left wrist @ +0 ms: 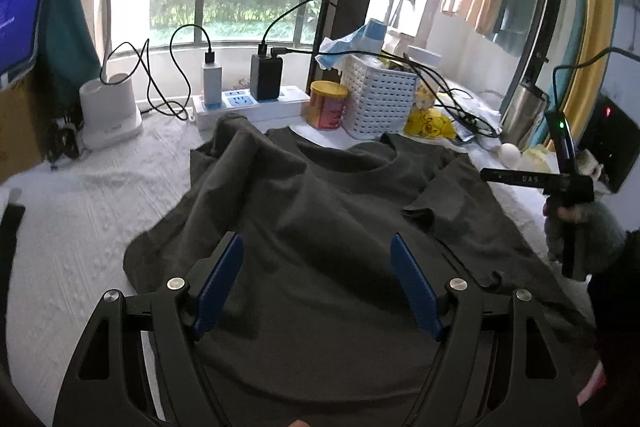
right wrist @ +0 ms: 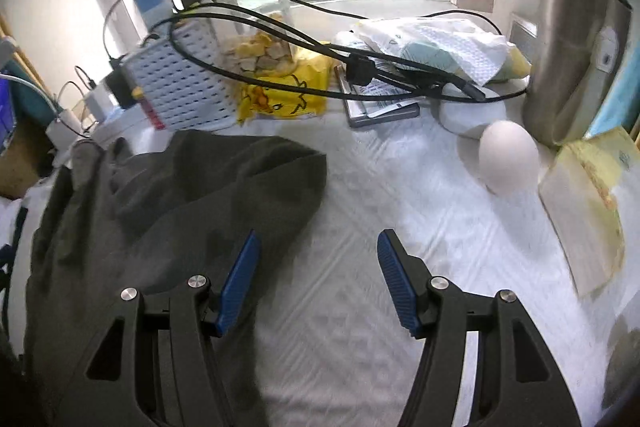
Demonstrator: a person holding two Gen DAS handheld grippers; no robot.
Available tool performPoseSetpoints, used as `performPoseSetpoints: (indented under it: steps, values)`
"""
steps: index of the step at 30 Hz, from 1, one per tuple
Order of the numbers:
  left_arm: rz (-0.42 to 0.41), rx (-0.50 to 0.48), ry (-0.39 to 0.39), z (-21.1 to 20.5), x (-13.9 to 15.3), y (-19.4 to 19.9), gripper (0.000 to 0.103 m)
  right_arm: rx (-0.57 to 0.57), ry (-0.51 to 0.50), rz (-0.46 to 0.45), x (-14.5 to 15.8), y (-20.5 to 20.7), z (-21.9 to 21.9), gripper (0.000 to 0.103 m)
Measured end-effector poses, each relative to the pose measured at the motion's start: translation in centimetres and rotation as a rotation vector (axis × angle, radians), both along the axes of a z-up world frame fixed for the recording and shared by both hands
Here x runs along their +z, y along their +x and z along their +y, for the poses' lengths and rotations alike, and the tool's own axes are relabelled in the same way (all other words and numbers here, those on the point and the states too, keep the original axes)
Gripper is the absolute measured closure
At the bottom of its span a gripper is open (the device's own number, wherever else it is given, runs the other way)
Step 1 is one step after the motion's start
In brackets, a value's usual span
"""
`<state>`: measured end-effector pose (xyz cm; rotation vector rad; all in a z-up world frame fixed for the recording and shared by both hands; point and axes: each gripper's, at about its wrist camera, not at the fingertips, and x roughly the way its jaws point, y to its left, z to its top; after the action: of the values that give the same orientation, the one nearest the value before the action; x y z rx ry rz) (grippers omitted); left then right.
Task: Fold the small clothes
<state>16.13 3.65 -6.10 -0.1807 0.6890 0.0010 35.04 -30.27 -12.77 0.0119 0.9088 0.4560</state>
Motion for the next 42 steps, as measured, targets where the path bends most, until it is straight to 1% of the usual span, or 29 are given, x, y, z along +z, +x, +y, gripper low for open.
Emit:
performPoseSetpoints:
  steps: [3, 8, 10, 13, 15, 17, 21, 25, 28, 30, 33, 36, 38, 39, 40, 41, 42]
  values:
    - [0.022, 0.021, 0.001, 0.7, -0.6, 1.2, 0.024, 0.024, 0.049, 0.05, -0.6, 1.2, 0.5, 0.041]
    - [0.055, 0.072, 0.032, 2.1, -1.7, 2.8, 0.024, 0.063, -0.017, 0.001, -0.9, 1.4, 2.2, 0.042]
    - [0.067, 0.103, 0.029, 3.0, -2.2, 3.3, 0.024, 0.072, -0.062, -0.024, -1.0, 1.3, 2.8, 0.058]
    - [0.085, 0.122, 0.042, 3.6, -2.7, 4.0, 0.024, 0.112, -0.093, -0.049, -1.0, 1.3, 3.6, 0.089]
    - [0.092, 0.129, 0.051, 4.0, -2.8, 4.4, 0.024, 0.125, -0.081, -0.048, -0.9, 1.6, 3.7, 0.094]
    - [0.09, 0.133, 0.058, 4.2, -2.6, 4.6, 0.024, 0.113, -0.074, -0.06, -0.8, 2.0, 3.3, 0.096]
    - [0.082, 0.144, 0.06, 5.0, -1.9, 4.9, 0.024, 0.092, -0.106, -0.09, 0.0, 3.5, 2.0, 0.096]
    - [0.086, 0.164, 0.084, 5.9, -1.7, 5.0, 0.024, 0.085, -0.234, -0.151, 0.8, 4.4, 1.8, 0.096]
    - [0.101, 0.192, 0.092, 7.2, -1.9, 4.8, 0.024, 0.063, -0.31, -0.169, 0.7, 5.1, 1.2, 0.096]
    - [0.114, 0.214, 0.12, 8.1, -2.1, 4.6, 0.024, 0.067, -0.308, -0.144, 0.2, 5.3, 0.9, 0.096]
    - [0.127, 0.224, 0.145, 9.2, -2.4, 4.3, 0.024, 0.05, -0.311, -0.151, 0.0, 4.8, 1.0, 0.096]
    - [0.142, 0.226, 0.141, 10.2, -2.6, 4.3, 0.024, 0.024, -0.292, -0.15, 0.4, 4.5, 1.0, 0.095]
    - [0.143, 0.215, 0.124, 10.6, -2.6, 4.5, 0.024, 0.031, -0.275, -0.147, 0.7, 4.4, 1.1, 0.093]
    - [0.141, 0.196, 0.115, 10.7, -2.6, 4.6, 0.024, 0.043, -0.253, -0.142, 1.1, 4.1, 0.9, 0.09]
    - [0.144, 0.181, 0.113, 10.7, -2.7, 4.7, 0.024, 0.05, -0.24, -0.14, 1.3, 3.8, 0.9, 0.079]
    - [0.158, 0.172, 0.114, 10.8, -3.0, 5.0, 0.024, 0.058, -0.224, -0.146, 1.8, 3.4, 0.9, 0.071]
    - [0.177, 0.168, 0.114, 11.0, -3.4, 5.2, 0.024, 0.068, -0.207, -0.162, 2.4, 2.8, 0.9, 0.053]
